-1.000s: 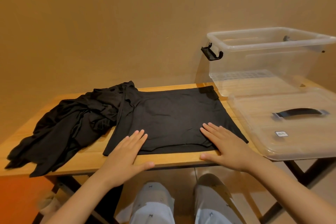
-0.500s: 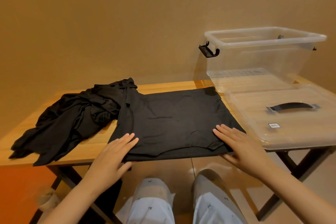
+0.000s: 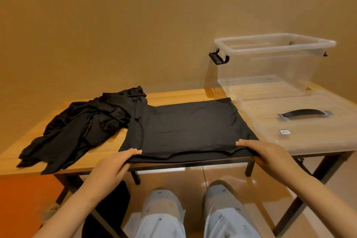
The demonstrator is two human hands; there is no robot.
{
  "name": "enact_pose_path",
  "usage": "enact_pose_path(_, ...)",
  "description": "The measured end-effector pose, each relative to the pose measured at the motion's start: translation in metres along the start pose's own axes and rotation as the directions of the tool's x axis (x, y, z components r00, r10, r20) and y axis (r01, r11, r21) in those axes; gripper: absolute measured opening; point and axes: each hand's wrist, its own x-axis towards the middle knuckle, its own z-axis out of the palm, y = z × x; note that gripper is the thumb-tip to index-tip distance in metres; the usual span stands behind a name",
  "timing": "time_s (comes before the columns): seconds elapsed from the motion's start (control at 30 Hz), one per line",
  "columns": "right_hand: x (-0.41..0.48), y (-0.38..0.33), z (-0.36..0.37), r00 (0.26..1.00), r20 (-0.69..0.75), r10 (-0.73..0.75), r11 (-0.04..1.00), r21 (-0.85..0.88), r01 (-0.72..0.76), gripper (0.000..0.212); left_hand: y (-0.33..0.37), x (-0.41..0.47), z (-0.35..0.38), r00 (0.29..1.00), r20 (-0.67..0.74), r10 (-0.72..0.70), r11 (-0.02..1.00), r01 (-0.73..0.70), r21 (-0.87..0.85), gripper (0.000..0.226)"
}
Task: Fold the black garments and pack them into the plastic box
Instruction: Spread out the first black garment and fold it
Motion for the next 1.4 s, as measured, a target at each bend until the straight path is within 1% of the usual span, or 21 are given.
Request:
enact_pose_path(0.07, 0.006, -0.001, -0.013, 0.995, 0.077, 0.07, 0.997, 0.033, -0.072, 0.048, 0.005, 0.003, -0.01, 0.999, 0.048, -0.011, 1.0, 0.012, -0.012, 0.039)
enact_pose_path(0.1, 0.008, 0.0, -0.019, 0.99, 0.113, 0.082, 0.995, 0.053, -0.089, 0.044, 0.007, 0.005, -0.015, 0.997, 0.069, -0.027, 1.0, 0.028, -0.014, 0.036)
enact_pose_path(0.23, 0.014, -0.002, -0.04, 0.988, 0.103, 0.119, 0.985, 0.114, -0.13, 0.039, 0.021, 0.009, -0.031, 0.995, 0.099, -0.031, 0.997, 0.038, -0.068, 0.031)
enact_pose_path(0.37, 0.014, -0.002, -0.052, 0.979, 0.153, 0.132, 0.97, 0.182, -0.159, 0.04, 0.029, 0.012, -0.042, 0.992, 0.121, -0.043, 0.984, 0.064, -0.169, 0.023)
enact_pose_path(0.47, 0.012, -0.002, -0.058, 0.969, 0.205, 0.141, 0.953, 0.238, -0.189, 0.033, 0.026, 0.013, -0.05, 0.979, 0.195, -0.052, 0.962, 0.102, -0.255, 0.02)
enact_pose_path(0.57, 0.011, -0.005, -0.064, 0.955, 0.262, 0.137, 0.935, 0.283, -0.212, 0.025, 0.022, 0.012, -0.055, 0.96, 0.28, -0.031, 0.954, 0.112, -0.278, 0.016)
enact_pose_path(0.7, 0.01, -0.008, -0.069, 0.935, 0.335, 0.116, 0.916, 0.327, -0.231, 0.02, 0.014, 0.011, -0.059, 0.944, 0.33, -0.017, 0.934, 0.133, -0.333, 0.017)
enact_pose_path(0.83, 0.023, -0.008, -0.069, 0.94, 0.318, 0.127, 0.909, 0.341, -0.238, 0.019, 0.013, 0.02, -0.062, 0.956, 0.291, -0.042, 0.935, 0.14, -0.325, 0.02)
enact_pose_path(1.0, 0.063, 0.0, -0.066, 0.947, 0.261, 0.189, 0.877, 0.389, -0.283, 0.019, 0.013, 0.061, -0.074, 0.961, 0.264, -0.081, 0.915, 0.176, -0.362, 0.028)
enact_pose_path(1.07, 0.087, 0.005, -0.065, 0.944, 0.253, 0.214, 0.864, 0.402, -0.303, 0.017, 0.011, 0.085, -0.077, 0.96, 0.26, -0.109, 0.904, 0.204, -0.375, 0.022)
enact_pose_path(1.13, 0.114, 0.013, -0.059, 0.934, 0.254, 0.253, 0.866, 0.37, -0.335, 0.015, 0.004, 0.114, -0.077, 0.954, 0.265, -0.142, 0.9, 0.235, -0.366, 0.018)
enact_pose_path(1.2, 0.138, 0.024, -0.042, 0.916, 0.259, 0.306, 0.895, 0.25, -0.369, 0.013, -0.009, 0.141, -0.069, 0.94, 0.291, -0.176, 0.901, 0.273, -0.337, 0.018)
enact_pose_path(1.23, 0.148, 0.031, -0.029, 0.902, 0.268, 0.337, 0.905, 0.173, -0.39, 0.013, -0.016, 0.153, -0.062, 0.93, 0.31, -0.196, 0.912, 0.289, -0.291, 0.017)
enact_pose_path(1.3, 0.16, 0.041, -0.001, 0.875, 0.271, 0.401, 0.907, 0.015, -0.42, 0.022, -0.028, 0.171, -0.043, 0.916, 0.322, -0.24, 0.941, 0.301, -0.154, 0.012)
enact_pose_path(1.33, 0.162, 0.044, 0.011, 0.869, 0.25, 0.427, 0.902, -0.044, -0.43, 0.025, -0.033, 0.175, -0.034, 0.918, 0.298, -0.26, 0.947, 0.303, -0.106, 0.009)
enact_pose_path(1.4, 0.163, 0.047, 0.027, 0.872, 0.184, 0.454, 0.891, -0.096, -0.444, 0.027, -0.041, 0.18, -0.021, 0.931, 0.223, -0.29, 0.945, 0.314, -0.085, 0.006)
